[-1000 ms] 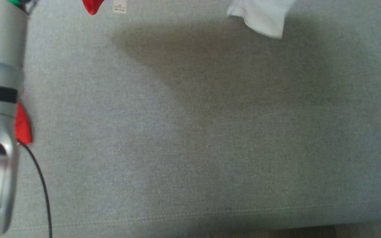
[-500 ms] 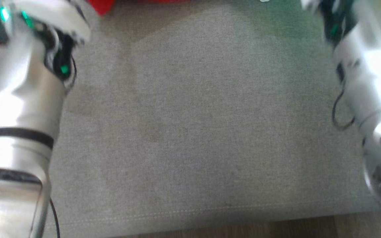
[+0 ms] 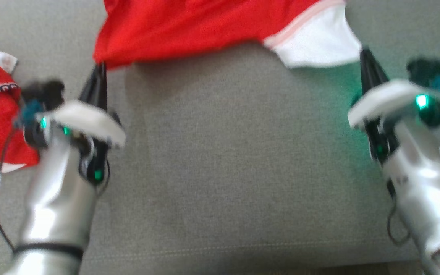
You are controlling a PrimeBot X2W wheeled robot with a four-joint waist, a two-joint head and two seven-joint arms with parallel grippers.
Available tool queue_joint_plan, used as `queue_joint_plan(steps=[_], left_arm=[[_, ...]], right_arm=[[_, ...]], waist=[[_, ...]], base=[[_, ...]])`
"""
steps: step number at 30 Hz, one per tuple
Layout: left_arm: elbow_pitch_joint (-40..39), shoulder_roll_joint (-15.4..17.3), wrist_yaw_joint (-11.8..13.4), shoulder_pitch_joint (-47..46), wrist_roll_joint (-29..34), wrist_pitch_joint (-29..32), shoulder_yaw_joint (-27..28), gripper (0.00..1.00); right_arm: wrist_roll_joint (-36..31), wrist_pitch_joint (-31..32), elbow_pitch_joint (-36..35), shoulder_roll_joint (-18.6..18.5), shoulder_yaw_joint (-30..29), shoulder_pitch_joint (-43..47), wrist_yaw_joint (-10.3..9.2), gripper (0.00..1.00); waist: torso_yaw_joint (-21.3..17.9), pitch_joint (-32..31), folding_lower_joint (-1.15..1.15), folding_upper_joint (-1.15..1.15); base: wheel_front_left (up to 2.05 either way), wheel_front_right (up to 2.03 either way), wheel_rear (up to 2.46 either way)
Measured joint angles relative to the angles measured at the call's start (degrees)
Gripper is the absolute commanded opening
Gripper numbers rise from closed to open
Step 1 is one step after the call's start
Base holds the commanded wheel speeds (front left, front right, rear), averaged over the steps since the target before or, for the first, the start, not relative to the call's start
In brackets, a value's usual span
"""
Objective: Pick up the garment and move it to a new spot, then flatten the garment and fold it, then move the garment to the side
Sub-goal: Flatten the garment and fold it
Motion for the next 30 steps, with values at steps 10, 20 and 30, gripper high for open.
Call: queue_joint_plan(steps=[10,20,30], left_arm=[[-19.5,0.1,0.5,21.1,6.2,0.0,3.0,0.00],[-35.1,1.5,4.3,37.9,7.4,1.9,3.2,0.00],[-44.3,2.3,7.3,46.4,6.8,7.2,3.4,0.00]], right_arm=[[0.3,0.4,-19.0,-3.0,-5.1,20.3,0.00,0.00],[-9.9,15.6,-49.1,3.2,-21.1,47.6,0.00,0.00],[-13.3,27.5,-68.5,8.1,-26.8,61.7,0.00,0.00]], waist=[[0.1,-5.5,0.00,0.00],[0.5,-9.2,0.00,0.00],[0.4,-11.6,0.00,0.00]], base=[[0.00,0.00,0.00],[0.00,0.00,0.00],[0.00,0.00,0.00]])
